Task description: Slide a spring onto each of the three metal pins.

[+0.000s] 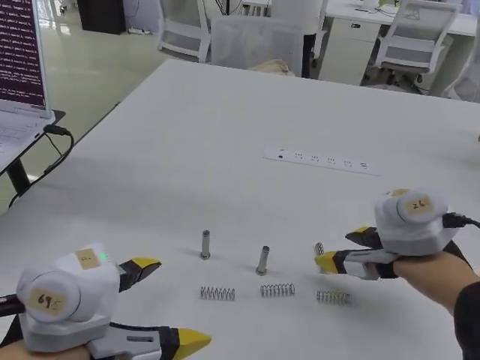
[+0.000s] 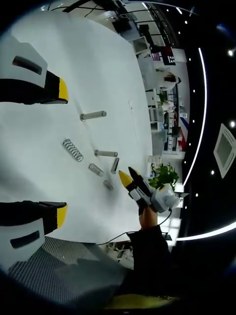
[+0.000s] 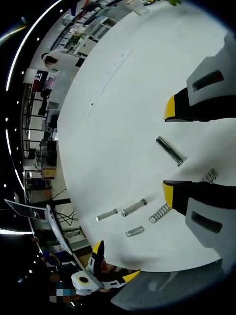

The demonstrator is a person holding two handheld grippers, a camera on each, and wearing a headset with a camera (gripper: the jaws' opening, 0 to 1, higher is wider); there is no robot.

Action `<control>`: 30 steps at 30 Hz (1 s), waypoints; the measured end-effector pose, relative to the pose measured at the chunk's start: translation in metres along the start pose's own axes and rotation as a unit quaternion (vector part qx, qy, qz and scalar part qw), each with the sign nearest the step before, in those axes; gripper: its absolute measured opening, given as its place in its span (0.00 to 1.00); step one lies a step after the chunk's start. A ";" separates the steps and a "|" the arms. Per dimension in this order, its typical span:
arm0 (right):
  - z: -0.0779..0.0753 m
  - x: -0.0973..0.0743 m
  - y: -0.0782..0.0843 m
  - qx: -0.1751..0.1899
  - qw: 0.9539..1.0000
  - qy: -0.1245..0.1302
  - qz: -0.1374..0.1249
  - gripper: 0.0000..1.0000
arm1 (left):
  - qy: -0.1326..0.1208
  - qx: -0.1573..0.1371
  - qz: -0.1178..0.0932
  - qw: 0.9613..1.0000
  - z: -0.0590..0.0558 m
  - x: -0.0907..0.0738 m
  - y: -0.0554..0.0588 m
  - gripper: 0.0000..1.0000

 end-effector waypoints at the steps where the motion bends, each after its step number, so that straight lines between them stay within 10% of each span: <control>1: 0.000 0.002 0.000 -0.002 1.000 0.001 0.004 0.45 | 0.000 -0.001 0.000 1.000 0.000 0.000 0.000 0.78; 30: 0.000 0.039 0.008 0.009 0.998 0.012 0.057 0.29 | -0.005 -0.007 -0.003 1.000 0.001 0.000 0.000 0.76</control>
Point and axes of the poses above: the centre of the closed fingertips' face, and the gripper's own axes: x roughly forward along the fingers, z roughly to its left, y roughly out of its underside, the point moved 8 cm from there along -x, roughly backward along the fingers, and after that the axes turned 15 degrees about -z, right-handed, at the moved point
